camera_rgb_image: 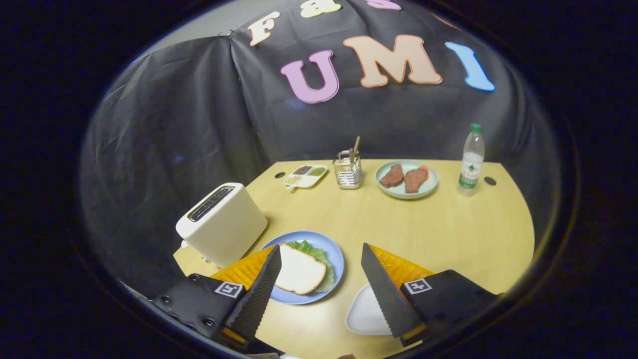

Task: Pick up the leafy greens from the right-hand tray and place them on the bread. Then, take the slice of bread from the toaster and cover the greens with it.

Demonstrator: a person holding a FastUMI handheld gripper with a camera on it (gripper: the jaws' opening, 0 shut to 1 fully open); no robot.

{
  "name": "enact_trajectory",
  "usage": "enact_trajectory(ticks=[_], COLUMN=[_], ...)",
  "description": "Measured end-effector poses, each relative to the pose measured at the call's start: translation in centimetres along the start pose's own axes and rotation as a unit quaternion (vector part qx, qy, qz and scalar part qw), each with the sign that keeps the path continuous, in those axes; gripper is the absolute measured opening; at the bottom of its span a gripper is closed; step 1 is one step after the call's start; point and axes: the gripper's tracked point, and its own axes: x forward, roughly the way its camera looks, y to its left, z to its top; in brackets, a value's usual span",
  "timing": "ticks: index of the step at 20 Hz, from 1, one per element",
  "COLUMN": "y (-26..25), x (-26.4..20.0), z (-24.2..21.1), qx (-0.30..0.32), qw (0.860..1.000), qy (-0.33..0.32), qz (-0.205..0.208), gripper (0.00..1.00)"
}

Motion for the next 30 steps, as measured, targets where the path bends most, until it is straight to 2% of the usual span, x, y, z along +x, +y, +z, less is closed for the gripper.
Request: enact_trajectory(ticks=[4,6,10,13,20,24,30], y=[-1.3,-3.2,-6.7,-7.9,-7.5,-7.1,-8.0], x=[-5.8,-8.9,-14.0,-16.8,-19.2,-19.1,-20.4], z=[5.7,7.6,9.5,9.4,11.2,11.3,12.1], qx=[-0.011,-0.022,-0.038,-0.057,-0.089,-0.093,-0.081], qw=[0.992,0.983,0.961,0.945,0.926,0.927,0.918], qy=[-0.119,-0.16,-0.212,-0.241,-0.279,-0.279,-0.299], qz=[-0.043,-0.086,-0.172,-0.212,-0.238,-0.234,-0.247], gripper=[1.0,1.0,1.0,1.0,1.0,1.0,1.0])
